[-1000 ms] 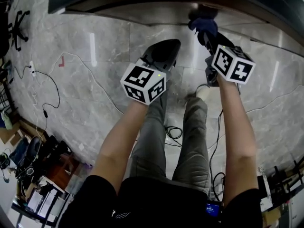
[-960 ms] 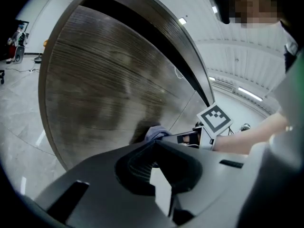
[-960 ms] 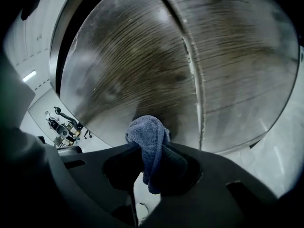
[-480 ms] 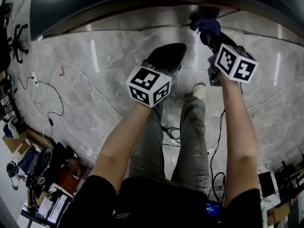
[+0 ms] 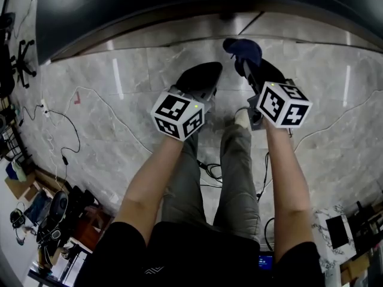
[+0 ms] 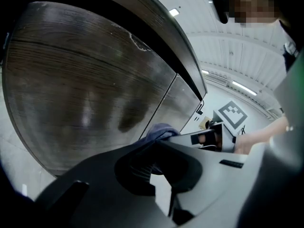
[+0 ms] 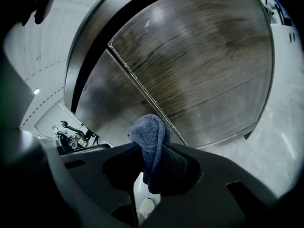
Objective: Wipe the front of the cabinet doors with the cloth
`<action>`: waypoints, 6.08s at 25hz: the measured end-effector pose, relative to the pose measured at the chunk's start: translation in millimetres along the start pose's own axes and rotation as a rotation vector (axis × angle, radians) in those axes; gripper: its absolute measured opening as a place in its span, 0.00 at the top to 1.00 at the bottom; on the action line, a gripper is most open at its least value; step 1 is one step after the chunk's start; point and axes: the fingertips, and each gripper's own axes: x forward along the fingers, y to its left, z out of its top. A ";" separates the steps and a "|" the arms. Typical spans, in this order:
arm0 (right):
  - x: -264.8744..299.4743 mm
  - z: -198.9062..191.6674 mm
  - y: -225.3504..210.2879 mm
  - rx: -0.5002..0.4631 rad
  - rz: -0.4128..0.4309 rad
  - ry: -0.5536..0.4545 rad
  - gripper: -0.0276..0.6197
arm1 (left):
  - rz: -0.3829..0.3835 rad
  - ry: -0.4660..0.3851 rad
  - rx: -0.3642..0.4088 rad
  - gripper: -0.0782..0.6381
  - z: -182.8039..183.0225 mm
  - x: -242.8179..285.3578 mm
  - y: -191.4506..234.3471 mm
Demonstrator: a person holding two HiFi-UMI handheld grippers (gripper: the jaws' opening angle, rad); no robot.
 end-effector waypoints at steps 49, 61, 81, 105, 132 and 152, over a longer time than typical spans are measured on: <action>-55.3 102.0 48.2 -0.200 0.098 -0.061 0.82 | 0.075 -0.183 0.034 0.89 80.4 -24.8 -56.6; -67.2 128.0 8.7 -0.217 0.128 -0.067 0.82 | 0.115 -0.219 0.034 0.89 97.5 13.0 -78.0; -146.1 170.5 -125.7 -0.123 0.009 -0.136 0.82 | -0.020 -0.160 0.084 0.89 102.9 114.6 -172.0; -189.6 160.4 -201.8 -0.054 -0.031 -0.129 0.82 | -0.065 -0.141 0.101 0.89 89.6 183.0 -219.4; -18.7 55.0 -31.4 -0.196 0.135 0.106 0.82 | 0.183 -0.144 0.004 0.89 38.4 39.0 -49.9; -11.5 82.0 -66.4 -0.200 0.072 0.066 0.82 | 0.158 -0.122 0.026 0.89 46.2 64.8 -51.8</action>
